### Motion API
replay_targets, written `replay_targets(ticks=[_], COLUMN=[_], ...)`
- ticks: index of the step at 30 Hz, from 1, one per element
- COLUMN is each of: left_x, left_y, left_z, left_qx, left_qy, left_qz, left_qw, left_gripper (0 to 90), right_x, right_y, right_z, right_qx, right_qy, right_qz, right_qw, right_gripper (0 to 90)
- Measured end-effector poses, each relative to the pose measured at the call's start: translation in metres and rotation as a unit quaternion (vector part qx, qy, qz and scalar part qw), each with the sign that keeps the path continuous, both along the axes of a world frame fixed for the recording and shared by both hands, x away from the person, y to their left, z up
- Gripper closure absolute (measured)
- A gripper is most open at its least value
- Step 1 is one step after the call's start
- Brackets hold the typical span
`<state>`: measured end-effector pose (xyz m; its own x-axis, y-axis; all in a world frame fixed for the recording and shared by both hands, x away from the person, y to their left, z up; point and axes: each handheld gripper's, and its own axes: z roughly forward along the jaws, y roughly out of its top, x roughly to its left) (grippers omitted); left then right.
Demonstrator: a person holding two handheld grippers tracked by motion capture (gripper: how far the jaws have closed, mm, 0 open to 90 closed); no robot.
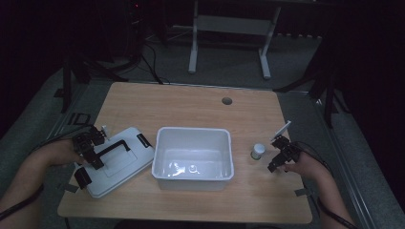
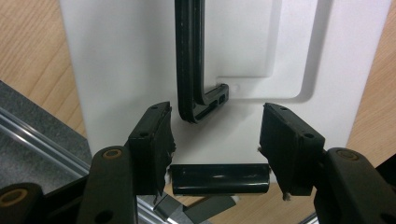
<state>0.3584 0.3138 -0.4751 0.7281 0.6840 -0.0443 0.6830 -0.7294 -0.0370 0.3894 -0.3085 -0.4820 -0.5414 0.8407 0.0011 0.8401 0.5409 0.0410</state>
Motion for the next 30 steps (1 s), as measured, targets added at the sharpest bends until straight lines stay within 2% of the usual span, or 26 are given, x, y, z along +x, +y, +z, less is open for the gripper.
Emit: replay_targets(ticks=[5,8,11,16,19,24,26,30], left_x=[0.001,0.001,0.002,0.001,0.001,0.001,0.0,0.001], left_y=[-0.002,-0.004,-0.004,-0.004,-0.004,-0.003,-0.003,-0.005], left_z=[0.002,0.002,0.002,0.0,-0.001,-0.001,-0.001,-0.001], left_qx=[-0.001,0.0,-0.003,-0.002,-0.003,-0.004,-0.002,-0.001], left_qy=[-0.003,-0.003,-0.004,-0.002,-0.003,-0.002,-0.002,-0.002], left_qz=[-0.002,-0.002,-0.001,-0.001,-0.003,-0.002,-0.005,-0.007], left_qw=[1.0,1.0,1.0,1.0,1.0,1.0,1.0,1.0], left_gripper=[43.1,43.1,43.1,43.0,42.9,42.8,42.9,42.8], right_x=[0.013,0.021,0.026,0.036,0.043,0.054,0.057,0.061], right_y=[0.008,0.014,0.021,0.035,0.042,0.053,0.056,0.062], right_z=[0.011,0.018,0.023,0.028,0.03,0.032,0.029,0.018], right_qx=[-0.002,0.002,-0.005,-0.013,-0.007,-0.003,-0.01,-0.008], right_qy=[-0.015,-0.016,-0.015,-0.014,-0.014,-0.019,-0.014,-0.003], right_qz=[-0.002,0.006,0.023,0.03,0.028,0.021,0.025,0.018], right_qw=[0.9999,0.9998,0.9996,0.9994,0.9995,0.9996,0.9995,0.9998], right_gripper=[11.1,11.1,12.2,12.9,12.9,13.5,13.5,13.6])
